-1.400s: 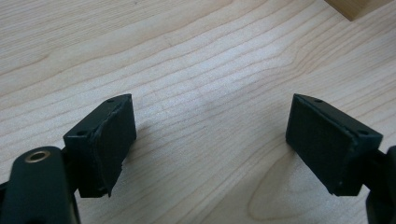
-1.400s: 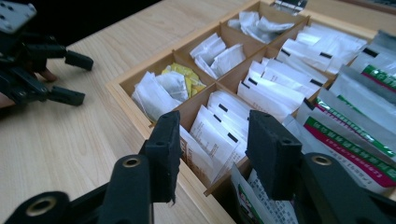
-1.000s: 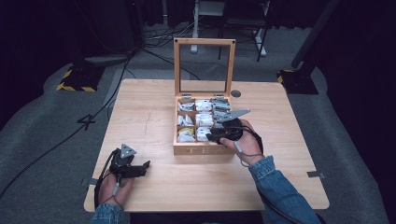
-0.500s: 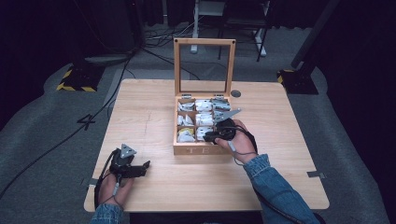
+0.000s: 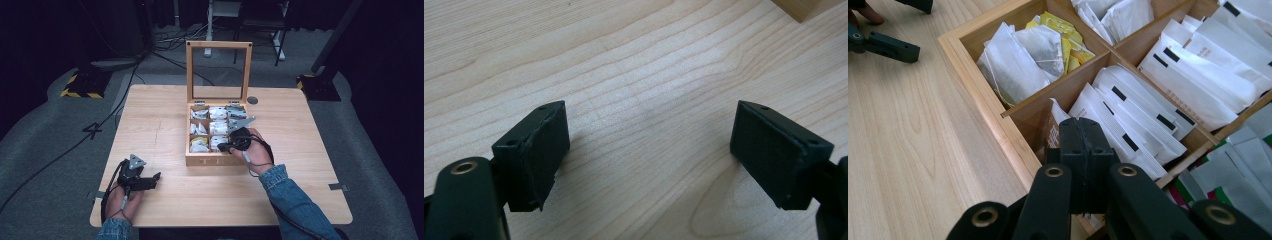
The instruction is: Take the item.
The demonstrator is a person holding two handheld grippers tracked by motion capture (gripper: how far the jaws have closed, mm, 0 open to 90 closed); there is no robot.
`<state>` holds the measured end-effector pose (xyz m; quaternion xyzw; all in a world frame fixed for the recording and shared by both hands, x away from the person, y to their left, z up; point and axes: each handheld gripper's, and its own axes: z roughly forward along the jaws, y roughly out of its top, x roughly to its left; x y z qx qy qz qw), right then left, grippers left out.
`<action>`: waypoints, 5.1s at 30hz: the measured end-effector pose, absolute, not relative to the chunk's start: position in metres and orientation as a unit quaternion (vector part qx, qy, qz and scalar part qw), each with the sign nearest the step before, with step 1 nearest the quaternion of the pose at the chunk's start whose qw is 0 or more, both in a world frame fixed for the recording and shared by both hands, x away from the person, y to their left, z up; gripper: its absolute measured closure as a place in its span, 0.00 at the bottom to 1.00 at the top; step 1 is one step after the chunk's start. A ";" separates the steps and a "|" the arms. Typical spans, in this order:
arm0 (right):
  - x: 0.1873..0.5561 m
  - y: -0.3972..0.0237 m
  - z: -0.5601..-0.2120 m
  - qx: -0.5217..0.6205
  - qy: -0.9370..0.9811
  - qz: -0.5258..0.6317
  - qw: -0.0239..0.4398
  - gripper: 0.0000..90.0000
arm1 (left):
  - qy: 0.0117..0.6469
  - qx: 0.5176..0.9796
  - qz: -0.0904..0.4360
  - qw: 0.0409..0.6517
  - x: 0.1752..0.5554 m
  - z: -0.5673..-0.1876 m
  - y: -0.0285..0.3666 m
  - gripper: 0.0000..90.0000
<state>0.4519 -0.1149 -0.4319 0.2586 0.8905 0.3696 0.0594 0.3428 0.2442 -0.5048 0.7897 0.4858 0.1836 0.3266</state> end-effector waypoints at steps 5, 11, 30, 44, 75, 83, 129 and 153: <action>0.448 -0.116 -0.424 0.249 0.887 0.382 0.077 1.00 | 0.486 0.790 0.184 0.327 0.343 -0.505 0.244 0.18; 0.445 -0.119 -0.413 0.242 0.880 0.398 0.095 1.00 | 0.486 0.790 0.184 0.327 0.343 -0.505 0.244 0.18; 0.425 -0.145 -0.378 0.238 0.844 0.462 0.132 1.00 | 0.485 0.790 0.186 0.326 0.343 -0.505 0.244 0.18; 0.404 -0.183 -0.358 0.251 0.808 0.512 0.146 1.00 | 0.485 0.790 0.186 0.326 0.343 -0.505 0.244 0.18; 0.396 -0.270 -0.362 0.333 0.779 0.489 0.208 1.00 | 0.486 0.789 0.185 0.327 0.343 -0.505 0.244 0.18; 0.402 -0.292 -0.375 0.368 0.772 0.472 0.217 1.00 | 0.485 0.790 0.186 0.326 0.343 -0.505 0.244 0.18; 0.436 -0.320 -0.448 0.460 0.781 0.395 0.150 0.98 | 0.485 0.790 0.186 0.327 0.343 -0.505 0.244 0.18; 0.450 -0.342 -0.472 0.492 0.763 0.389 0.160 0.45 | 0.485 0.790 0.186 0.326 0.343 -0.505 0.244 0.18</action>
